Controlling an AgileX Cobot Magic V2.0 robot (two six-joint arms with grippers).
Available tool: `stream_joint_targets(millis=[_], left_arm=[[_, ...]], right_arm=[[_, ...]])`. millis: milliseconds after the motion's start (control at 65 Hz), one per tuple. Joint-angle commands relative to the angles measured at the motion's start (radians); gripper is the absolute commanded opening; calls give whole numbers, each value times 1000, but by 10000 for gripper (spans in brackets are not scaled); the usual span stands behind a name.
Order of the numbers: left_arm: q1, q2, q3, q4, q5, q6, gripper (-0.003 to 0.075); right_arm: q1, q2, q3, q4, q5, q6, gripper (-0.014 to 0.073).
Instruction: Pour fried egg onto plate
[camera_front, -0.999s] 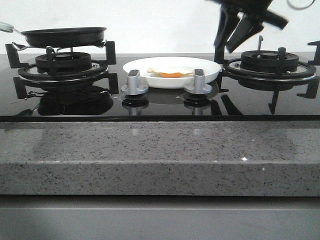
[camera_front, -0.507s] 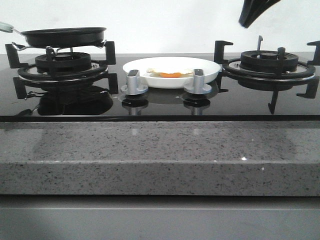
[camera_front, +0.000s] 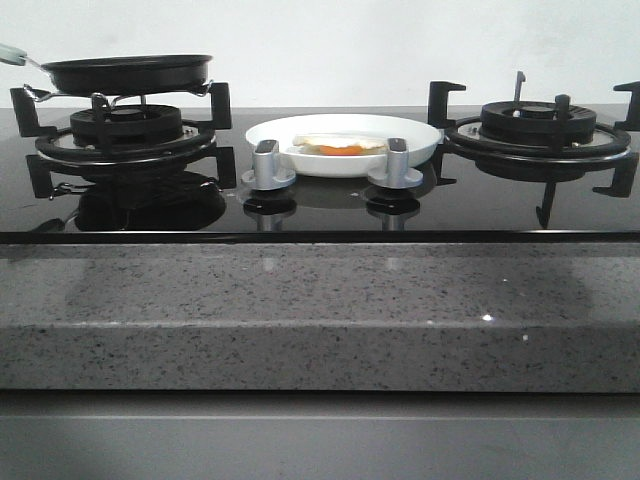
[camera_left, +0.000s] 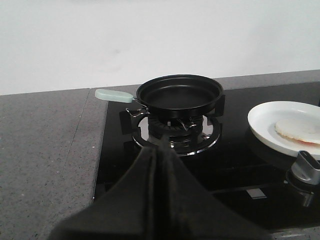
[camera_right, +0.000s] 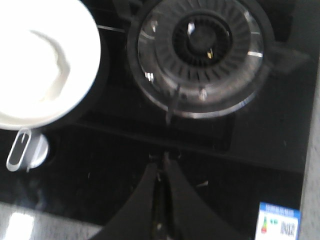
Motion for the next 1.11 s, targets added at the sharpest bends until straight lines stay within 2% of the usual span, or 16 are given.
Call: stream_joint_targets(millis=[0, 354, 600, 907, 1092], left_arm=[[-8, 7, -28, -19, -76, -8, -19], [-8, 7, -28, -19, -76, -8, -19], [-8, 7, -28, -19, -76, -8, -19], [-8, 7, -28, -19, -69, -8, -19], [-8, 7, -28, -19, -59, -8, -19]], right_arm=[[-5, -136, 80, -11, -112, -7, -68], [-5, -560, 593, -11, -389, -7, -68], [-5, -831, 884, -11, -615, -8, -68], [-5, -1142, 1141, -11, -699, -8, -68], [-5, -1238, 1178, -11, -721, -8, -68]])
